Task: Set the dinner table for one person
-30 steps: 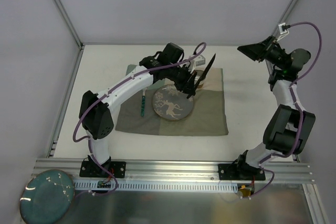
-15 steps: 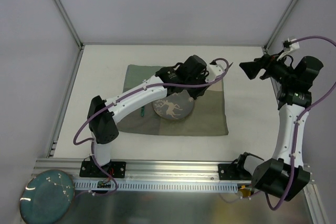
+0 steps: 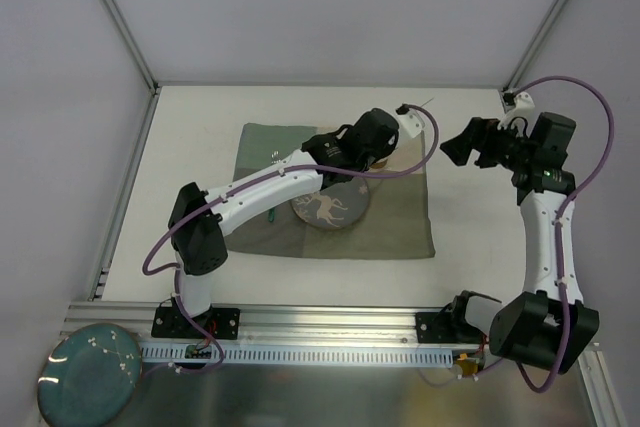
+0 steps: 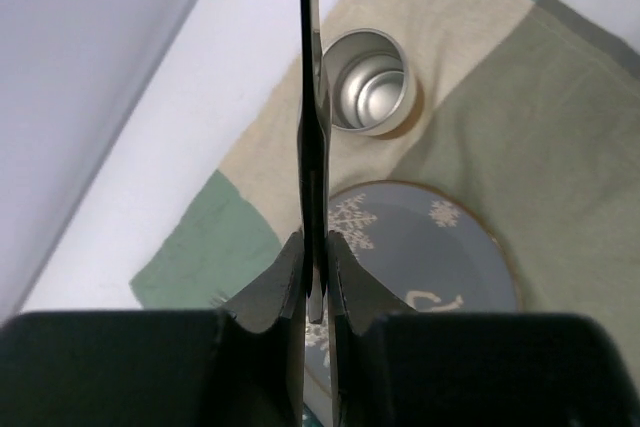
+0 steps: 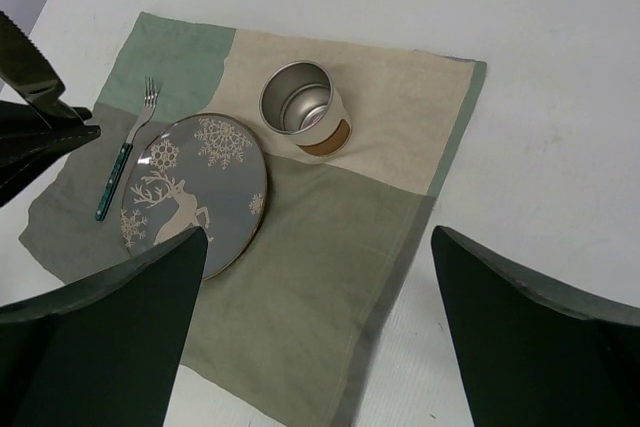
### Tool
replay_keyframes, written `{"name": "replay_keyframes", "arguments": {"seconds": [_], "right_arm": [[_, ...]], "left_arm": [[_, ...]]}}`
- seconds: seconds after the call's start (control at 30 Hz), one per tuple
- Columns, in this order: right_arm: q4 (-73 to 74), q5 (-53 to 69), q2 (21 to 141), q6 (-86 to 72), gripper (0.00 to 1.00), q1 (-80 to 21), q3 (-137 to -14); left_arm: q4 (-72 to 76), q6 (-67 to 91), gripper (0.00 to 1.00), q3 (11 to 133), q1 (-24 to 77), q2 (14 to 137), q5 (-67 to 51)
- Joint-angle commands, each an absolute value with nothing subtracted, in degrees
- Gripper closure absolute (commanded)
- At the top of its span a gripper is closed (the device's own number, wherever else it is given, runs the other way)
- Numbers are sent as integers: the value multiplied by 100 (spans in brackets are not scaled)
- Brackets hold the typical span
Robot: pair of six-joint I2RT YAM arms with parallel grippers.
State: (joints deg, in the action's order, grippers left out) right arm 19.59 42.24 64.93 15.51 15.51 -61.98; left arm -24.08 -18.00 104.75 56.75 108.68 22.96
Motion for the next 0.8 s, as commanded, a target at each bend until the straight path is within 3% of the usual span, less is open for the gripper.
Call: {"name": "replay_keyframes", "arguments": {"seconds": [0.0, 0.33, 0.77], "right_arm": [[1952, 3806, 6740, 1398, 1, 1187, -6328], [1740, 3331, 7382, 888, 1, 519, -7118], [1942, 3322, 7559, 537, 1, 299, -8174]], "left_arm": [[-1600, -2416, 100, 10345, 5809, 10652, 3076], [-309, -3383, 100, 9748, 5862, 10547, 3788], [-264, -3340, 100, 9580, 5792, 10450, 3814]]}}
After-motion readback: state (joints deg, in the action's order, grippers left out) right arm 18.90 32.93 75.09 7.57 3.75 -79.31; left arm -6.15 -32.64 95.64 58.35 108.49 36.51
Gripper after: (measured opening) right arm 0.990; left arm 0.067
